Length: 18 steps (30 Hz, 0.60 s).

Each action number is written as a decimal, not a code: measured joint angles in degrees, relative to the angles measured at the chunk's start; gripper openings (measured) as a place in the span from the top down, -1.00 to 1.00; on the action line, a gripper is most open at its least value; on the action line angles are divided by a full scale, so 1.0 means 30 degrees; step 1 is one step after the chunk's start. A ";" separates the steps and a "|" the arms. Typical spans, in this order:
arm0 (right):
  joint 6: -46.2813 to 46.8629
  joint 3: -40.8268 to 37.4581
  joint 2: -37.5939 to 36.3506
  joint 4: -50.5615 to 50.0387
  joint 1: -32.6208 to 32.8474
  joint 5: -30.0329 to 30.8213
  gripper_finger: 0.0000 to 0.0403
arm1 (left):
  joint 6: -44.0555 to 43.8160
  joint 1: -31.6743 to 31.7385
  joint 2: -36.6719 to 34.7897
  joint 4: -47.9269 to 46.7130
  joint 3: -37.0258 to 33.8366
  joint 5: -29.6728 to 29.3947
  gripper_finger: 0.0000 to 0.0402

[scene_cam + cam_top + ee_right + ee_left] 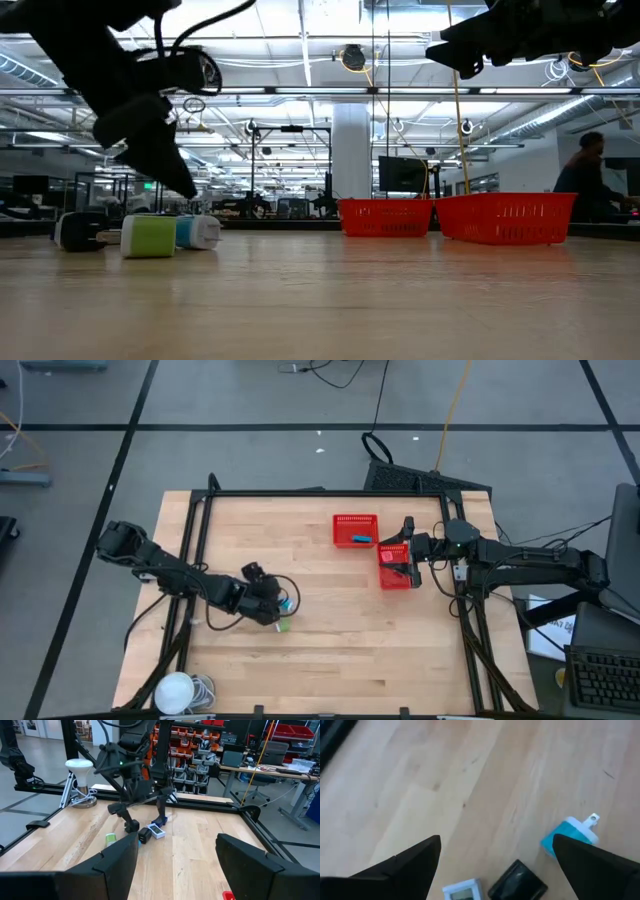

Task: Pick & Place Office items
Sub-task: Put the bottom black charger adapter into the bottom red bin

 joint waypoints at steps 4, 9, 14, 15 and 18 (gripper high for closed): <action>0.0007 0.0000 0.0007 0.0000 0.0007 -0.0004 -0.26 | 0.2249 -0.0058 -0.0413 -0.0621 0.0734 0.1152 -0.93; 0.0000 0.0015 0.0007 -0.0115 0.0000 -0.0006 -0.26 | 0.6053 -0.0273 -0.0796 -0.2056 0.1293 0.5734 -0.93; 0.0000 0.0022 0.0007 -0.0146 0.0000 -0.0007 -0.26 | 0.8453 -0.0765 -0.0796 -0.4594 0.1278 0.7845 -0.93; 0.0000 0.0022 0.0007 -0.0146 0.0005 -0.0007 -0.26 | 0.8374 -0.0816 -0.0796 -0.5178 0.1273 0.7793 -0.93; 0.0000 0.0022 0.0007 -0.0146 0.0007 -0.0007 -0.26 | 0.7385 -0.0827 -0.0796 -0.6451 0.1271 0.7544 -0.93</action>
